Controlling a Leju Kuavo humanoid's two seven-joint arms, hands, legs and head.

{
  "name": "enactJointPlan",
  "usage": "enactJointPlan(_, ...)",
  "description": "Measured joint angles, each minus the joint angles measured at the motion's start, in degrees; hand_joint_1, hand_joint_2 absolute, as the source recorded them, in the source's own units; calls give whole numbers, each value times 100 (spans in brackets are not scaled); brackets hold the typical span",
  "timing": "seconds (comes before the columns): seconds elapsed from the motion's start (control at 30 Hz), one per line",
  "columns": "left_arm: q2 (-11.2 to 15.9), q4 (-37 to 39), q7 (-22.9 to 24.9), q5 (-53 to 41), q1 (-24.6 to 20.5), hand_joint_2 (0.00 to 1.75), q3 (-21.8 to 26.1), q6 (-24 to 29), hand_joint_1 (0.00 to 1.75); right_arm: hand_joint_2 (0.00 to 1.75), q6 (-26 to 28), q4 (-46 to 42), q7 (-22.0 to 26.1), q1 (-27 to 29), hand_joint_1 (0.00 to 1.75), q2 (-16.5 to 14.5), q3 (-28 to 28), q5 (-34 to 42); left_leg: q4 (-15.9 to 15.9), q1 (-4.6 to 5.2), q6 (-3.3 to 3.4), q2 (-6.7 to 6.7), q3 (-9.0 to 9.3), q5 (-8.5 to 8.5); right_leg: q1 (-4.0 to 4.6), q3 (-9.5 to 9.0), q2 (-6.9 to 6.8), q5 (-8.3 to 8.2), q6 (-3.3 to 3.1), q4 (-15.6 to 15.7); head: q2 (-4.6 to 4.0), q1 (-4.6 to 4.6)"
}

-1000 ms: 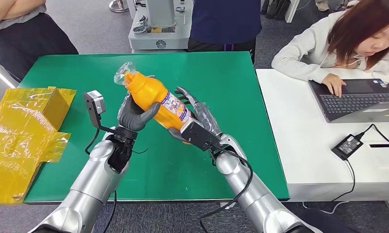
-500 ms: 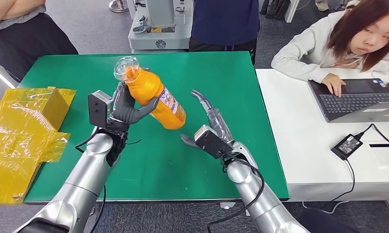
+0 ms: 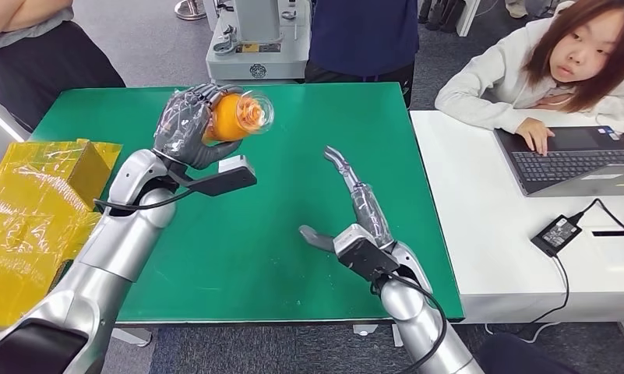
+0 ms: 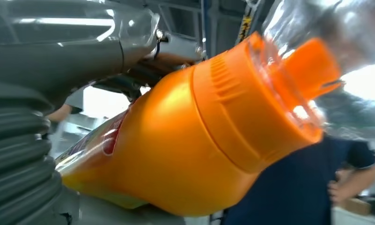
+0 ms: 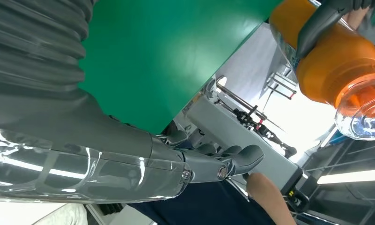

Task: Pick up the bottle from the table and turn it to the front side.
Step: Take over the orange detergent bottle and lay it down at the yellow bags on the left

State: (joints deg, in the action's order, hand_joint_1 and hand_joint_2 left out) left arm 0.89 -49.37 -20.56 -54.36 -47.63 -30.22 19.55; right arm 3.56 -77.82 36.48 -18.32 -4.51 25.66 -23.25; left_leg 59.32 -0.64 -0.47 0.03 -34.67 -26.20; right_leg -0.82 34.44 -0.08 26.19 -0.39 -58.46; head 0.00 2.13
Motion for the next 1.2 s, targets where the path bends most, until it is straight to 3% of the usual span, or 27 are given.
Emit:
enactJointPlan(0.4, 493, 451, 956, -2890, -637, 175, -563, 507, 175, 175, 214, -274, 155, 196, 0, 146, 4, 115, 0, -1, -1, 1, 0, 1, 1, 2, 1, 0, 0, -2, 0, 1)
enactJointPlan(0.6, 592, 968, 1100, -3456, -1056, 175, -830, 392, 175, 175, 321, -499, 112, 361, 0, 237, 1, 100, 0, 0, -1, 3, 0, 0, 0, 1, 4, 0, 0, -1, 0, -1)
enactJointPlan(0.73, 801, 1218, 1152, -3508, -1267, 175, -1079, 180, 175, 175, 322, -697, 65, 502, 0, 264, -20, 31, -1, 0, -1, 7, 1, 0, 0, 3, 8, 0, -1, -3, 0, 0)
enactJointPlan(1.0, 1580, 1413, 1148, -3386, -1341, 175, -1244, -39, 175, 175, 215, -1001, 60, 860, 0, 333, -186, -4, -8, -2, -2, 23, 0, 0, 2, 12, 25, 1, -2, -10, 0, 0)
enactJointPlan(1.2, 2309, 1423, 1244, -3301, -980, 175, -1242, 64, 175, 175, 158, -1012, 151, 1009, 0, 365, -315, -38, -10, -2, -4, 34, 1, -1, 2, 15, 35, 2, -4, -11, 0, 1)
